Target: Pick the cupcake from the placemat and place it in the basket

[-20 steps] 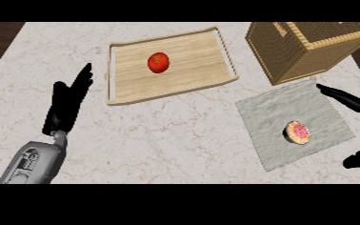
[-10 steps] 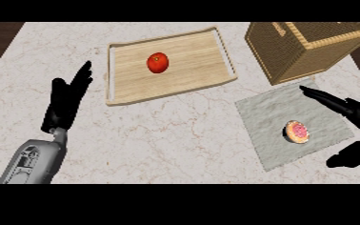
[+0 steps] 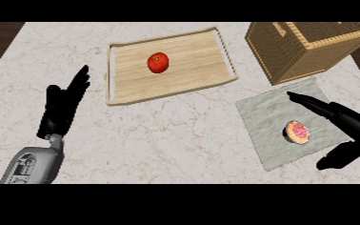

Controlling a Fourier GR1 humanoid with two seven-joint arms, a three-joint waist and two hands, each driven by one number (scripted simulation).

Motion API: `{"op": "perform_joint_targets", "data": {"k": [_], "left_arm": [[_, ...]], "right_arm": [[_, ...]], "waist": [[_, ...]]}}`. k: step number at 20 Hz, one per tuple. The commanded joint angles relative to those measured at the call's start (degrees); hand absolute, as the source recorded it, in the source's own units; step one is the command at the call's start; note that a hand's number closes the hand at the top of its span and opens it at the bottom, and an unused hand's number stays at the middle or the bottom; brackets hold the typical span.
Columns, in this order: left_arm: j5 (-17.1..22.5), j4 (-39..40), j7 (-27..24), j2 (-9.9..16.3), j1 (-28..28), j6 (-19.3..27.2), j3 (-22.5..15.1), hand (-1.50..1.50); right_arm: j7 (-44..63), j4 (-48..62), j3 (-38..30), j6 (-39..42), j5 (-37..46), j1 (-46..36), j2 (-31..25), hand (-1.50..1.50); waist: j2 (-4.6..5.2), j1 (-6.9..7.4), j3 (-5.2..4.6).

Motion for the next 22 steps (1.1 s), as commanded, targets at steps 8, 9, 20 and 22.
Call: {"op": "perform_joint_targets", "data": {"k": [8, 9, 20, 22], "left_arm": [[-3.0, 1.5, -0.3, -2.6, -0.9, -1.7, 2.6, 0.0], [-2.5, -6.9, 4.8, -1.9, 2.5, -1.6, 1.9, 0.0], [-5.3, -2.2, 0.6, -5.1, 2.1, -1.6, 2.1, 0.0], [-3.1, -0.2, 2.7, -3.5, -2.0, -4.0, 3.0, 0.0]], "right_arm": [[-3.0, 3.3, -2.4, 2.3, 4.1, -0.7, 3.9, -1.5], [-0.8, 0.4, -1.5, 2.2, 4.4, 0.9, 4.2, -1.5], [-8.3, 2.4, -1.7, -9.7, 12.6, -1.0, 6.6, 1.5], [12.9, 2.4, 3.1, -12.7, 20.4, -9.0, 12.7, 1.5]], "waist": [[0.02, -0.08, 0.0], [-0.06, 0.04, 0.01], [-0.01, 0.03, 0.01], [0.19, 1.26, -0.05]]}}
